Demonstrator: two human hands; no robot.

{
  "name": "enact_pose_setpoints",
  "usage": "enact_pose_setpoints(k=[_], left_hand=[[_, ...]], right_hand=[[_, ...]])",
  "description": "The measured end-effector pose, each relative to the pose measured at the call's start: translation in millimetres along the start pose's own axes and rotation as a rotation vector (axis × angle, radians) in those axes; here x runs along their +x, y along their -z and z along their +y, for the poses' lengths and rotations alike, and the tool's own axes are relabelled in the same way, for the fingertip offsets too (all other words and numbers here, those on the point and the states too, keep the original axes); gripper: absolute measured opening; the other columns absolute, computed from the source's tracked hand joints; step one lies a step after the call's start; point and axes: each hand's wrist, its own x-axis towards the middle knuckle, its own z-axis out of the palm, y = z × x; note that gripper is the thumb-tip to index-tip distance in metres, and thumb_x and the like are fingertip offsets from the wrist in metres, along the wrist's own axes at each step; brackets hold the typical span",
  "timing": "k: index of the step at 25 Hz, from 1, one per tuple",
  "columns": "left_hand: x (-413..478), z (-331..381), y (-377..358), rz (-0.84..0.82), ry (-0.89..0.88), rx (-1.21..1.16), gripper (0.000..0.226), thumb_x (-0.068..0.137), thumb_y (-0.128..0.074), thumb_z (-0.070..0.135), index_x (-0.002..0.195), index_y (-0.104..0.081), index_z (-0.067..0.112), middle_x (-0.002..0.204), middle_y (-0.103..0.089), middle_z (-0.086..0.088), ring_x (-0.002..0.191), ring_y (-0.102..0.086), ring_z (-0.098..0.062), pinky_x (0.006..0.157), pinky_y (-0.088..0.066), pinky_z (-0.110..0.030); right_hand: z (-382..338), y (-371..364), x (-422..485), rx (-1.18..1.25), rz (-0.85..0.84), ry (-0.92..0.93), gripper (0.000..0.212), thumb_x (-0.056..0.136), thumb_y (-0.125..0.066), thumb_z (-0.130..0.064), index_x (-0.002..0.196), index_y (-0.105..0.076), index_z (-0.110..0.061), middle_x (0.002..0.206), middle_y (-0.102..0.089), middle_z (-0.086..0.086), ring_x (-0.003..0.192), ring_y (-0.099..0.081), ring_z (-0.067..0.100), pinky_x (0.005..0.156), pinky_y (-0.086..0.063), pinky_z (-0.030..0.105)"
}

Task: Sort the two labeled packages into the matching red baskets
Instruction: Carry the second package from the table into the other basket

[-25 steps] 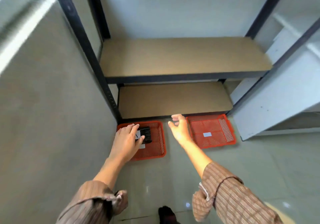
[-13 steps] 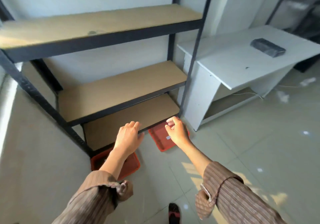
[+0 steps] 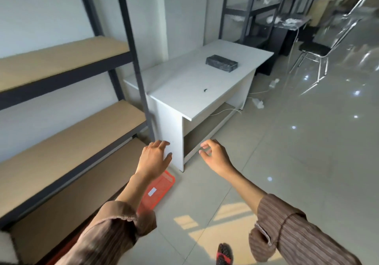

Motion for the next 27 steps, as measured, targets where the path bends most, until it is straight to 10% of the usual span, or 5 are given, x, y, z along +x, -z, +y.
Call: enact_pose_setpoints(k=[27], left_hand=[[446.7,204.4,-165.6,-0.141,-0.061,-0.010,0.053,0.093,-0.052,0.033,0.140,-0.039,0.015,0.156,-0.027,-0.009,0.144,-0.023,-0.027,0.121,-0.011,-0.045]], right_hand=[[231.4,212.4,375.3,-0.269,-0.097,-0.015,0.034,0.090,-0.055,-0.023,0.120,-0.051,-0.009,0.126,-0.053,0.010,0.115,-0.052,0.029,0.097,-0.034,0.037]])
